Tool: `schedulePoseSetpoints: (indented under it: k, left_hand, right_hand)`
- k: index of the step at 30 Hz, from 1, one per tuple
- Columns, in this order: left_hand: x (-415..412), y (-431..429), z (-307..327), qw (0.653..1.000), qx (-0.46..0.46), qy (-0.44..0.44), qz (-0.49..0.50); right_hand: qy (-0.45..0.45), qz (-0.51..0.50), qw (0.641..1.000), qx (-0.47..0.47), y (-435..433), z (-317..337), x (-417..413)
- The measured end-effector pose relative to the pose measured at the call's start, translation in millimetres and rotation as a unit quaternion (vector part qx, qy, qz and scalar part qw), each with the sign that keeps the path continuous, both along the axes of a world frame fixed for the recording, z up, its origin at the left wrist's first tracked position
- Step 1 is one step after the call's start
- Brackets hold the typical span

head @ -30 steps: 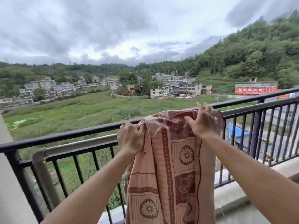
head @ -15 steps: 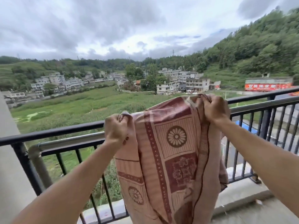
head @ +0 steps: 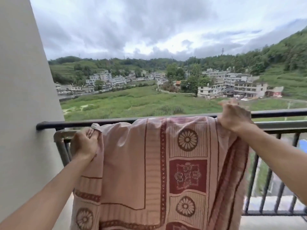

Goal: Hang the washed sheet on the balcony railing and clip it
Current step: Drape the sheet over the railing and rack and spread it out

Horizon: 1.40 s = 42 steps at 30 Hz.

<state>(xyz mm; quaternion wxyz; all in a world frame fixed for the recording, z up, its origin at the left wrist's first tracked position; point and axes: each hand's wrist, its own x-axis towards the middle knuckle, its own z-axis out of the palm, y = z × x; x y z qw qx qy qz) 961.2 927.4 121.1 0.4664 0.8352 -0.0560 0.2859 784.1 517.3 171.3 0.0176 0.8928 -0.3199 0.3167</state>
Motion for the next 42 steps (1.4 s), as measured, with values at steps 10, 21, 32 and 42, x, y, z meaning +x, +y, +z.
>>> schedulePoseSetpoints:
  k: [10, 21, 32, 42]
  left_hand:
    - [-64, -39, -11, 0.927, -0.259, 0.184, -0.198]
    - [-49, -61, -26, 0.943, -0.145, 0.222, -0.201]
    - [11, 88, 61, 0.994, -0.039, -0.04, 0.09]
    - [28, 131, 8, 0.955, 0.28, 0.02, 0.095]
  right_hand:
    - [0.023, 0.353, 0.935, 0.03, 159, -13, 79]
    - [-0.106, 0.317, 0.935, 0.12, 137, -32, 77]
    - [-0.091, 0.194, 0.977, 0.003, 122, -23, 81]
    - [-0.09, 0.123, 0.988, -0.039, 129, -37, 77]
